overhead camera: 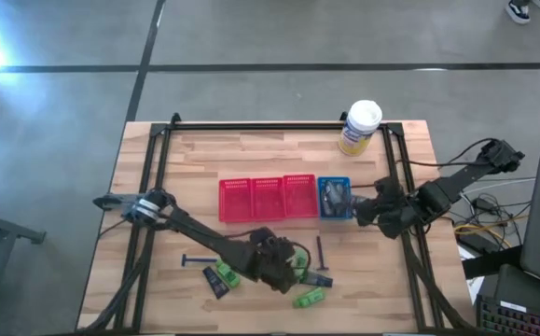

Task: Pick & Place Travel size toiletries
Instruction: Put the gray deodorant into the blue bin

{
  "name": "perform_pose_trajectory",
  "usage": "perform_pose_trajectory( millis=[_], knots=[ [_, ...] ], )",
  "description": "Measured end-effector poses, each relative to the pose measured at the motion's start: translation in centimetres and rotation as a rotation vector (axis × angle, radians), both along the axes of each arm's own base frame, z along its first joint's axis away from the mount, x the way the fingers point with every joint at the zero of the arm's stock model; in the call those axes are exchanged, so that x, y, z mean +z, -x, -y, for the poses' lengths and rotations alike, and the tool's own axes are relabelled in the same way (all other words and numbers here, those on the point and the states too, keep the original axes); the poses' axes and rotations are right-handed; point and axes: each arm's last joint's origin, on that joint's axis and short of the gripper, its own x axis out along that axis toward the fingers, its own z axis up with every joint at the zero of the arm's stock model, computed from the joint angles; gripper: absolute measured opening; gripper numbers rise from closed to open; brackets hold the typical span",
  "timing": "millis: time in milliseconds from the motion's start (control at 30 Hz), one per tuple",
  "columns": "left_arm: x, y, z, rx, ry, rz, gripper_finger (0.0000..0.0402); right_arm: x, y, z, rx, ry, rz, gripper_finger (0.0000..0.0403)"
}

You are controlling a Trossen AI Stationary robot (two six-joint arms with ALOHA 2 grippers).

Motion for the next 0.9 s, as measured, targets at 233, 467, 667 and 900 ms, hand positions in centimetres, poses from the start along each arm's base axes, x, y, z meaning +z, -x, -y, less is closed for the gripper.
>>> perform_pose_trajectory(
  millis=[233,467,667,900],
  knots=[
    [0.9,2.6,-5.2,-0.076,0.047,0.073,0.0194,-1.3,-1.8,1.4,-0.153,0.085,-0.076,0.0207],
    [1.3,7.5,-9.6,-0.072,0.113,0.174,0.0186,-2.9,-4.6,2.4,-0.224,0.102,-0.132,0.0199],
    [1.8,11.2,-10.7,-0.079,0.107,0.191,0.0186,-4.6,-7.0,2.3,-0.254,0.075,-0.125,0.0206],
    [1.3,13.1,-11.1,-0.063,0.121,0.190,0.0186,-5.6,-7.4,1.9,-0.295,0.032,-0.150,0.0205]
  ],
)
